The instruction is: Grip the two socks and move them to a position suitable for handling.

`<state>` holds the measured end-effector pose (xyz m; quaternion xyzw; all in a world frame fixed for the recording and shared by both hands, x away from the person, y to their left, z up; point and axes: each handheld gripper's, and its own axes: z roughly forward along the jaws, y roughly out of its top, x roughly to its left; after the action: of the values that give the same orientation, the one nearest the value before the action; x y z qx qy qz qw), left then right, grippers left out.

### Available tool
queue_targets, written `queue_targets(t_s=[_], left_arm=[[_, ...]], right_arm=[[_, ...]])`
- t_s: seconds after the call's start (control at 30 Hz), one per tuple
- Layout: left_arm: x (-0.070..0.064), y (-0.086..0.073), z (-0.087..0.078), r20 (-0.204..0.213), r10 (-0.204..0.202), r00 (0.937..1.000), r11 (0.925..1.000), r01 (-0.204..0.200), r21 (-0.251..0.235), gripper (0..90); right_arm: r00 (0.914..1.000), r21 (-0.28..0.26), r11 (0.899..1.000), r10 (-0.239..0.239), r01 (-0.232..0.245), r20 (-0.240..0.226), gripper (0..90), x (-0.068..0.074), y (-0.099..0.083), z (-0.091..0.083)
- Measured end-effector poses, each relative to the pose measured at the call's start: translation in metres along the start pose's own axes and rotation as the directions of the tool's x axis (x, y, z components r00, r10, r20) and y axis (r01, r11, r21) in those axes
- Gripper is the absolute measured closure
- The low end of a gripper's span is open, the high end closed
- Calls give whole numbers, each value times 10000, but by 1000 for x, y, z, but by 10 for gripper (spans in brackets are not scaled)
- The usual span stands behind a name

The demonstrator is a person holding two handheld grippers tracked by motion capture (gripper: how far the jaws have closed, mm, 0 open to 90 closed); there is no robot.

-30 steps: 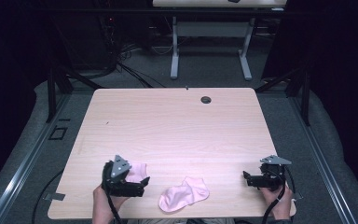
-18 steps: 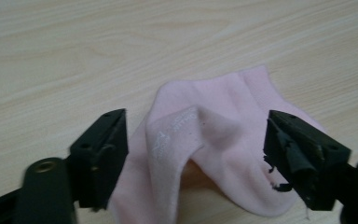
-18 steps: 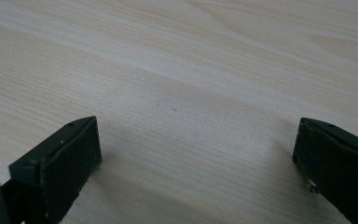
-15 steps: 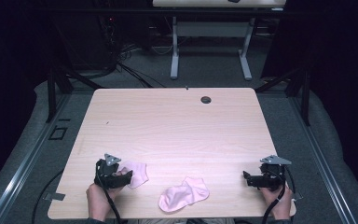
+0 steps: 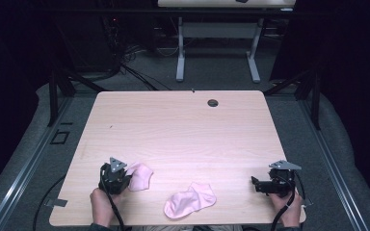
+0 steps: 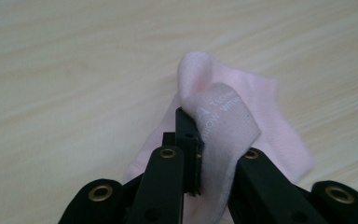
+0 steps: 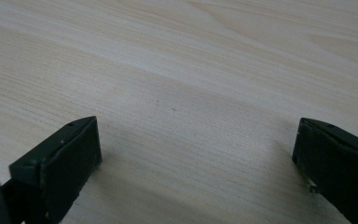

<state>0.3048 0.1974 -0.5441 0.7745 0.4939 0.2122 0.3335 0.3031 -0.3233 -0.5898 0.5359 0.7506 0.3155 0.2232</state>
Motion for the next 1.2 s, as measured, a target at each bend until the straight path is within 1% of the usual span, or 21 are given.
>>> queue_targets(t_s=[0.03, 0.1, 0.17, 0.3, 0.37, 0.43, 0.47, 0.5, 0.53, 0.6, 0.67, 0.8, 0.87, 0.9, 0.93, 0.97, 1.0, 1.07, 1.1, 1.13, 1.2], left_arm=[[0, 0, 0, 0, 0, 10000, 10000, 0, 0, 863], [-12, 27, -4, 392, 361, 9986, 9980, -339, -533, 863], [-24, 47, -1, 774, 656, 9948, 9950, -594, -805, 863], [-55, 78, 14, 1495, 1356, 9794, 9866, -1196, -1111, 862], [-68, 88, 28, 1985, 1441, 9694, 9866, -1251, -1050, 861], [-78, 92, 47, 2498, 1359, 9587, 9896, -1192, -808, 861], [-78, 92, 47, 2498, 1359, 9587, 9896, -1192, -808, 859], [-85, 94, 65, 2825, 1340, 9499, 9910, -1266, -442, 858], [-89, 93, 73, 2816, 1354, 9499, 9906, -1347, -217, 857], [-93, 92, 87, 3025, 1242, 9450, 9910, -1335, 102, 853], [-95, 90, 96, 3079, 1164, 9443, 9908, -1319, 301, 848], [-97, 89, 108, 3166, 1092, 9422, 9890, -1349, 602, 843], [-99, 89, 111, 3068, 1222, 9439, 9861, -1505, 704, 839], [-99, 90, 112, 3111, 1252, 9421, 9843, -1572, 799, 829], [-99, 90, 112, 3111, 1252, 9421, 9843, -1572, 799, 793], [-99, 90, 113, 2986, 1221, 9465, 9843, -1541, 859, 707], [-98, 90, 111, 3002, 1209, 9462, 9853, -1513, 799, 632], [-96, 91, 102, 2779, 1214, 9529, 9881, -1427, 575, 385], [-94, 92, 96, 2779, 1271, 9522, 9887, -1440, 411, 250], [-91, 92, 89, 2750, 1238, 9534, 9905, -1355, 239, 187], [-85, 90, 73, 2518, 1248, 9597, 9921, -1249, -157, 127]], right_arm=[[10000, -5, 10000, 2, -2, 7, 3, 0, 0, 0], [10000, -12, 10000, 7, -7, -6, 3, 0, 0, 0], [10000, -18, 10000, 9, -9, -10, 3, 0, 0, 0], [10000, -19, 10000, 11, -11, -12, 3, 0, 0, 0], [10000, -23, 10000, 14, -14, -19, 3, 0, 0, 0], [10000, -49, 10000, 36, -36, -12, 3, 0, 0, 0], [10000, -46, 10000, 40, -40, -12, 3, 0, 0, 0], [10000, -47, 10000, 38, -38, -12, 3, 0, 0, 0], [10000, -24, 10000, 15, -15, -16, 3, 0, 0, 0], [10000, -48, 10000, 40, -40, 4, 3, 0, 0, 0], [10000, -53, 10000, 43, -43, 4, 3, 0, 0, 0], [10000, -18, 10000, 16, -16, -10, 3, 0, 0, 0], [10000, -12, 10000, 15, -15, -5, 3, 0, 0, 0], [10000, -13, 10000, 19, -19, -2, 3, 0, 0, 0], [10000, -19, 10000, 22, -22, -6, 3, 0, 0, 0], [10000, -16, 10000, 21, -21, -6, 4, 0, 0, 0], [10000, -18, 10000, 21, -21, -6, 3, 0, 0, 0], [10000, -17, 10000, 20, -20, -8, 4, 0, 0, 0], [10000, -15, 10000, 24, -24, -11, 5, 0, 0, 0], [10000, -12, 10000, 23, -23, -22, 9, 0, 0, 0], [10000, -10, 10000, 17, -17, -25, 13, 0, 0, 0]])
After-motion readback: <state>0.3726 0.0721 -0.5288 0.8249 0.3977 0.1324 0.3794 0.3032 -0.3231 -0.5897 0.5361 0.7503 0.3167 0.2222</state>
